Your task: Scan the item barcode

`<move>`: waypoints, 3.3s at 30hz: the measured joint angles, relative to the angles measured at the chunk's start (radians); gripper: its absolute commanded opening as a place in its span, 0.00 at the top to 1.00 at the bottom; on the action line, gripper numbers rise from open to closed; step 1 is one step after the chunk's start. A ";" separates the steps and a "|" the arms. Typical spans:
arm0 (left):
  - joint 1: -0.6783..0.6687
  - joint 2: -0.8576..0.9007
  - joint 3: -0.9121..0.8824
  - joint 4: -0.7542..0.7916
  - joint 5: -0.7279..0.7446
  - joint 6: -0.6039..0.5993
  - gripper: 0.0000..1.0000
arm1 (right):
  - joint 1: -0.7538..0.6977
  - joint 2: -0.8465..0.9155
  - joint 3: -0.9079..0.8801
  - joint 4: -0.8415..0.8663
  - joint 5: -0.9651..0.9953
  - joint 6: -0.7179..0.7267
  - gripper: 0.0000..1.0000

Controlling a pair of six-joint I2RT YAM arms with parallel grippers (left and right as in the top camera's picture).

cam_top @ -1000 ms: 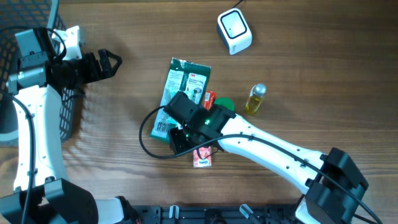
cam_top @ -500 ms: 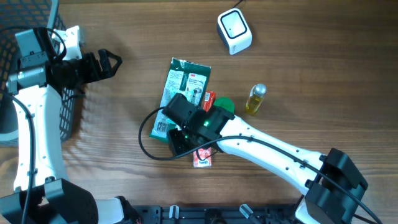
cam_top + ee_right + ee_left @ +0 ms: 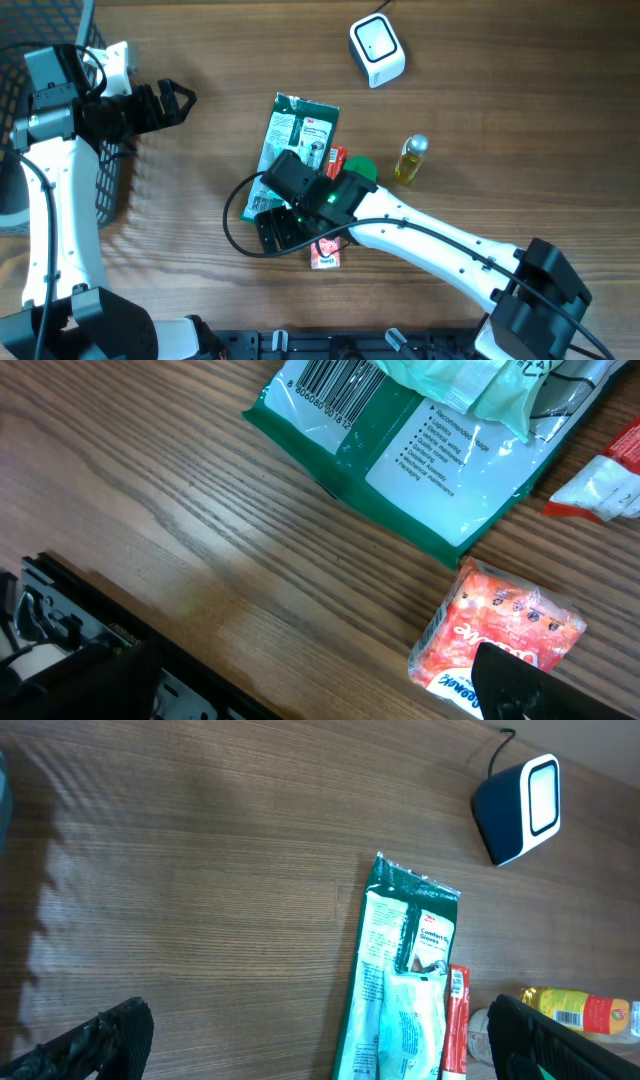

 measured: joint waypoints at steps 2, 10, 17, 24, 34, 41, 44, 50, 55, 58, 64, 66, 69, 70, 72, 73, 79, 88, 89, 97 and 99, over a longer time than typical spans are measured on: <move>0.000 0.000 0.000 0.000 0.000 0.000 0.00 | 0.000 0.000 0.000 0.000 0.001 0.000 0.00; 0.000 0.000 0.000 0.000 0.000 0.000 0.00 | -0.001 0.000 0.001 -0.009 0.004 -0.023 0.00; 0.000 0.000 0.000 0.000 0.000 0.000 0.00 | -0.061 -0.003 0.204 -0.172 0.004 -0.145 0.00; 0.000 0.000 0.000 0.000 0.000 0.000 0.00 | -0.149 -0.010 0.327 -0.227 0.004 -0.257 0.00; 0.000 0.000 0.000 0.000 0.000 0.000 0.00 | -0.313 -0.186 0.333 -0.265 0.059 -0.309 0.00; 0.000 0.000 0.000 0.000 0.000 0.000 0.00 | -0.356 -0.264 0.347 -0.360 0.306 -0.320 0.00; 0.000 0.000 0.000 0.000 0.000 0.000 0.00 | -0.356 -0.262 0.347 -0.377 0.362 -0.316 0.00; 0.000 0.000 0.000 0.000 0.000 0.000 0.00 | -0.356 -0.262 0.344 -0.377 0.377 -0.276 0.00; 0.000 0.000 0.000 0.000 0.000 0.000 0.00 | -0.356 -0.253 0.344 -0.378 0.362 -0.261 0.66; 0.000 0.000 0.000 0.000 0.000 0.000 0.00 | -0.356 -0.247 0.344 -0.378 0.312 -0.261 0.93; 0.000 0.000 0.000 0.000 0.000 0.000 0.00 | -0.356 -0.245 0.315 -0.381 0.185 -0.259 0.96; 0.000 0.000 0.000 0.000 0.000 0.000 0.00 | -0.356 -0.245 0.297 -0.381 0.160 -0.259 0.96; 0.000 0.000 0.000 0.000 0.000 0.000 0.00 | -0.356 -0.245 0.268 -0.380 0.133 -0.259 0.96; 0.000 0.000 0.000 0.000 0.000 0.000 0.00 | -0.356 -0.245 0.256 -0.380 0.122 -0.259 0.96; 0.000 0.000 0.000 0.000 0.000 0.000 0.00 | -0.356 -0.245 0.233 -0.378 0.103 -0.259 0.96; 0.000 0.000 0.000 0.000 0.000 0.000 0.00 | -0.356 -0.245 0.227 -0.377 0.097 -0.259 0.96; 0.000 0.000 0.000 0.000 0.000 0.000 0.00 | -0.356 -0.245 0.203 -0.376 0.043 -0.259 0.96; 0.000 0.000 0.000 0.000 0.000 0.000 0.00 | -0.356 -0.245 0.200 -0.376 -0.032 -0.259 0.96; 0.000 0.000 0.000 0.000 0.000 0.000 0.00 | -0.356 -0.245 0.200 -0.376 -0.032 -0.259 0.96; 0.000 0.000 0.000 0.000 0.000 0.000 0.00 | -0.356 -0.245 0.200 -0.375 -0.039 -0.257 0.34; 0.000 0.000 0.000 0.000 0.000 0.000 0.00 | -0.356 -0.245 0.200 -0.373 -0.042 -0.259 0.22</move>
